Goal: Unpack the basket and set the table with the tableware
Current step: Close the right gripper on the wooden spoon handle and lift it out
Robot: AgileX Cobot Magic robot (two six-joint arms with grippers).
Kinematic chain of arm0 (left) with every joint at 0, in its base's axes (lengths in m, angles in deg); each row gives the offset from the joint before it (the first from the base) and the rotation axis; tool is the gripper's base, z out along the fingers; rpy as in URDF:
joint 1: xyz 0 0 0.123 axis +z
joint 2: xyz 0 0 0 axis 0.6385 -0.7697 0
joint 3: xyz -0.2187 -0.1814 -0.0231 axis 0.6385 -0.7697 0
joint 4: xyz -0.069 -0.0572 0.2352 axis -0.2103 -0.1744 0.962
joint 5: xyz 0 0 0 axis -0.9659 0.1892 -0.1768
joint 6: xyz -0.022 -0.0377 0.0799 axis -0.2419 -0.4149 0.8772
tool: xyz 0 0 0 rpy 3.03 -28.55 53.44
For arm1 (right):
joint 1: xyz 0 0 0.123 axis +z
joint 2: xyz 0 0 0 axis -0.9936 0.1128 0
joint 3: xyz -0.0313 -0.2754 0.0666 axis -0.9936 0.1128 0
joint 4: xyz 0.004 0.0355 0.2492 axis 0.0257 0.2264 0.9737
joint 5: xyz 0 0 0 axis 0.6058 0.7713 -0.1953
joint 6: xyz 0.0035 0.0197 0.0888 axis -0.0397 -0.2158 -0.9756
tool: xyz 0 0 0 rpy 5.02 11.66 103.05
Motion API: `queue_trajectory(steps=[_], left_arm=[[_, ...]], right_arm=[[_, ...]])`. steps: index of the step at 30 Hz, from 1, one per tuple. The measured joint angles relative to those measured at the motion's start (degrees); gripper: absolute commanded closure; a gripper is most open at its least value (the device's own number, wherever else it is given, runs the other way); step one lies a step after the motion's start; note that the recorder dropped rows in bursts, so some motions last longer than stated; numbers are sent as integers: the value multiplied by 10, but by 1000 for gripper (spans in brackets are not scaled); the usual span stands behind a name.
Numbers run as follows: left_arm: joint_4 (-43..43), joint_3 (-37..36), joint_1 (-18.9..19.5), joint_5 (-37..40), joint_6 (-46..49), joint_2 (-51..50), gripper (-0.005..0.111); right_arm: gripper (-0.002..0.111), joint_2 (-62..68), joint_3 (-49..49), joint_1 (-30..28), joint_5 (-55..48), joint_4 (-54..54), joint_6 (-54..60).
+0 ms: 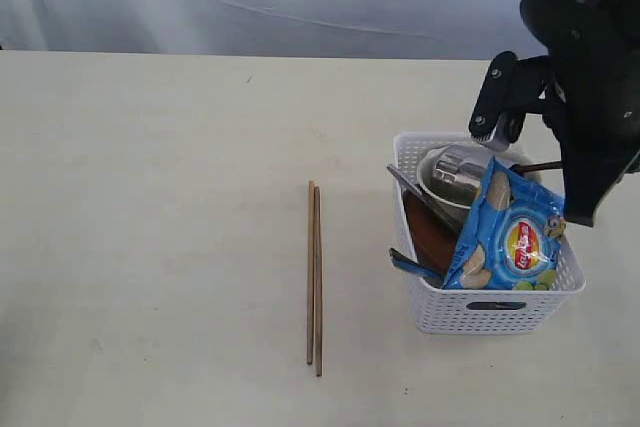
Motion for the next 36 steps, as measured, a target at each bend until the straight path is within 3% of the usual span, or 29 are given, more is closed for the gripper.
queue_trajectory(steps=[23, 36], left_arm=[[0, 0, 0, 0, 0, 0, 107], [0, 0, 0, 0, 0, 0, 107]], right_arm=[[109, -126, 0, 7, -2, -11, 7], [109, -158, 0, 8, -2, 0, 76]])
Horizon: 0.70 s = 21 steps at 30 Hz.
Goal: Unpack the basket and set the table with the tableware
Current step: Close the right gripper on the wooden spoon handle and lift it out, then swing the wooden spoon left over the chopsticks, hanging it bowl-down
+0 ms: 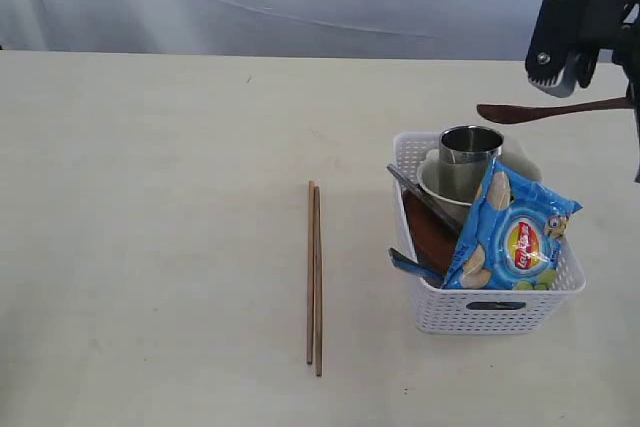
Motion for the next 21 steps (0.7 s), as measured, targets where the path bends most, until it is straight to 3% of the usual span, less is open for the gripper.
queue_trajectory(steps=[4, 13, 18, 21], left_arm=[[0, 0, 0, 0, 0, 0, 107], [0, 0, 0, 0, 0, 0, 107], [0, 0, 0, 0, 0, 0, 107], [0, 0, 0, 0, 0, 0, 107]], right_arm=[[109, -12, 0, 1, 0, 36, 73], [109, -29, 0, 1, 7, 177, 349], [109, -31, 0, 1, 93, 244, 421], [109, -32, 0, 1, 130, 276, 403]])
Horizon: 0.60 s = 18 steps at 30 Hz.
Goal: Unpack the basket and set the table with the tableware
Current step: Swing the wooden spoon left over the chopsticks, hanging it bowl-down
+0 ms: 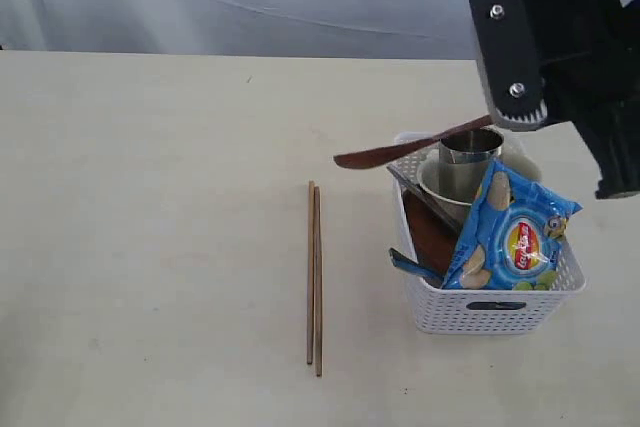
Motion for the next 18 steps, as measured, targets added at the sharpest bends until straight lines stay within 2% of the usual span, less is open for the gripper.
queue_trajectory(steps=[5, 11, 18], left_arm=[[0, 0, 0, 0, 0, 0, 107], [0, 0, 0, 0, 0, 0, 107], [0, 0, 0, 0, 0, 0, 107]], right_arm=[[109, 0, 0, 7, 0, 22, -67], [109, 0, 0, 62, -10, 4, 62], [109, 0, 0, 140, 148, 4, 155]])
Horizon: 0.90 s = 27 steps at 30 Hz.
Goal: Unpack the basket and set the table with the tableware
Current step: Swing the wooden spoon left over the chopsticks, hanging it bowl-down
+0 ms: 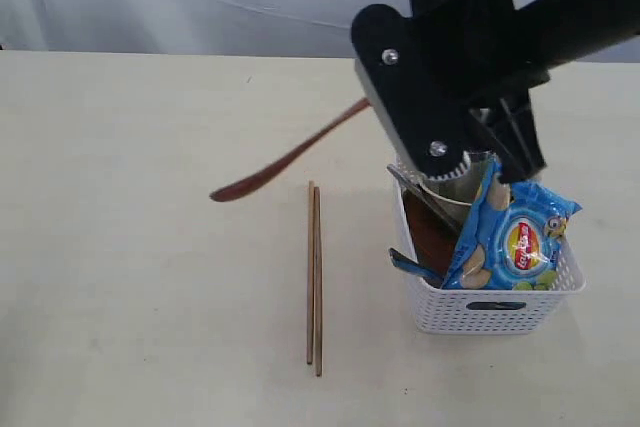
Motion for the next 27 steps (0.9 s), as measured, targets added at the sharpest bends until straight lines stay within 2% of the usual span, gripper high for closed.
queue_trajectory(steps=[3, 8, 14, 19, 27], left_arm=[[0, 0, 0, 0, 0, 0, 107], [0, 0, 0, 0, 0, 0, 107], [0, 0, 0, 0, 0, 0, 107], [0, 0, 0, 0, 0, 0, 107], [0, 0, 0, 0, 0, 0, 107]], right_arm=[[109, 0, 0, 20, 68, 4, 46], [109, 1, 0, 26, 124, 4, 123], [109, 2, 0, 51, 124, 4, 218], [109, 5, 0, 113, 74, 4, 292], [109, 5, 0, 121, 56, 4, 316]])
